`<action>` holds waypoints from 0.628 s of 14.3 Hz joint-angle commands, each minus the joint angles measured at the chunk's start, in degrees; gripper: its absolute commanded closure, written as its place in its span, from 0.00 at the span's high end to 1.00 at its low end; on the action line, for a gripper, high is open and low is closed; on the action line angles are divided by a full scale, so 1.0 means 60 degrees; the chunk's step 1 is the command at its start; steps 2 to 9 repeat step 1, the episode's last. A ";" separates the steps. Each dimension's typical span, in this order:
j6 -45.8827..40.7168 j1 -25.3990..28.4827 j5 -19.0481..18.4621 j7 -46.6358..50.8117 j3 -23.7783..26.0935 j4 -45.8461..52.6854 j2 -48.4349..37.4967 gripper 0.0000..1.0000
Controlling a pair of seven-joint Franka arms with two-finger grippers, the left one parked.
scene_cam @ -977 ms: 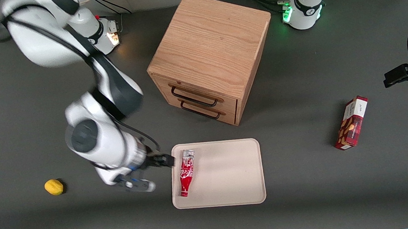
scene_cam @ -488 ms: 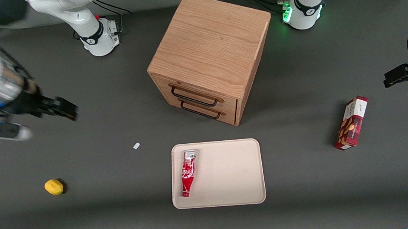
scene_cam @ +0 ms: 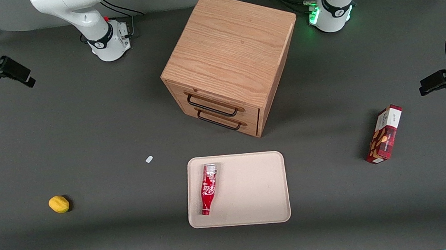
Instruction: Place coke bottle on tray
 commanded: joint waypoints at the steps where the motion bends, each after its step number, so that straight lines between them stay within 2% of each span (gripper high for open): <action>1: 0.0353 0.0109 0.0211 0.0107 -0.0085 -0.0412 -0.0259 1.00; 9: 0.0353 0.0109 0.0211 0.0107 -0.0085 -0.0412 -0.0259 1.00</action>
